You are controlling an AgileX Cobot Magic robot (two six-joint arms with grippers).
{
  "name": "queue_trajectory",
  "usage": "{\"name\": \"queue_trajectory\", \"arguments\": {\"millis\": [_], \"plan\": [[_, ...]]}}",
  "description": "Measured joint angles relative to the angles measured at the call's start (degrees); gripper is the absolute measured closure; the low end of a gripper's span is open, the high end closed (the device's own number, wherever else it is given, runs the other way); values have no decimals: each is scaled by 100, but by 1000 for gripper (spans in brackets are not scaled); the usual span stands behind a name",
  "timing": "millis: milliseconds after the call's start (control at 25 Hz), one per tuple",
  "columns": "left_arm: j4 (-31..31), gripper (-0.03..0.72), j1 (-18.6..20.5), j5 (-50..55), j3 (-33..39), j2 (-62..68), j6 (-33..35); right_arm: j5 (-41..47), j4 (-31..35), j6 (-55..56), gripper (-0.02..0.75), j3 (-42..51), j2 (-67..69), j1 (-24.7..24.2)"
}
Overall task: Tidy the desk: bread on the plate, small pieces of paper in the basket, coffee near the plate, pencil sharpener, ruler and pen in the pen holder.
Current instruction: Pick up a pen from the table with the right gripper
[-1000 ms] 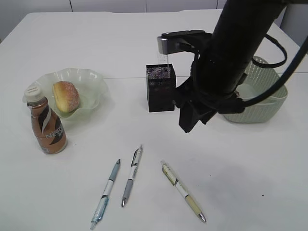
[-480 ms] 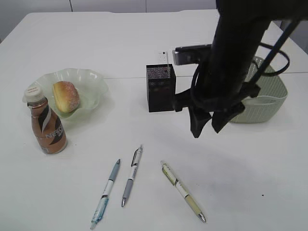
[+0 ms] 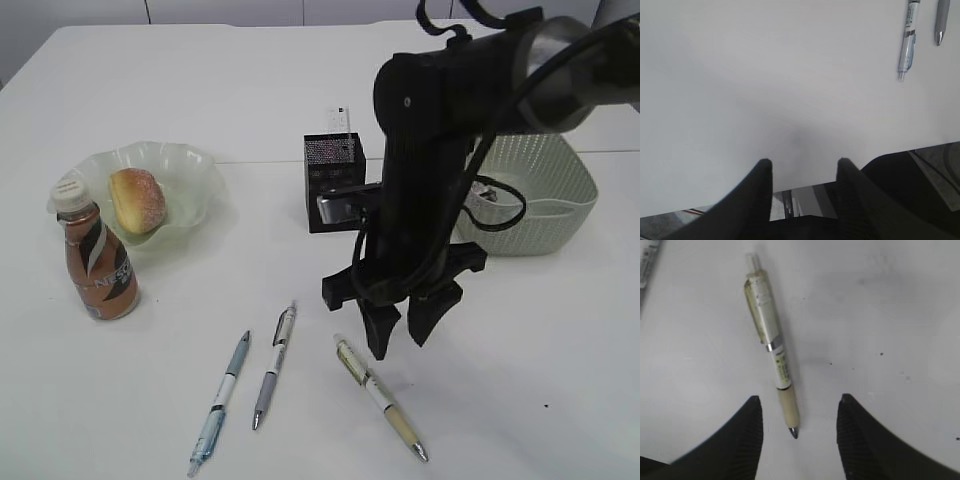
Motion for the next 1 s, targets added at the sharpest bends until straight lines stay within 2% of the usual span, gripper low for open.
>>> {"name": "queue_trajectory", "arguments": {"millis": [200, 400, 640, 1000], "plan": [[0, 381, 0, 0, 0, 0, -53, -105, 41, 0, 358, 10, 11, 287], [0, 381, 0, 4, 0, 0, -65, -727, 41, -13, 359, 355, 11, 474], [0, 381, 0, 13, 0, 0, -65, -1304, -279, -13, 359, 719, 11, 501], [0, 381, 0, 13, 0, 0, -65, -1389, -462, -13, 360, 731, 11, 501]]}}
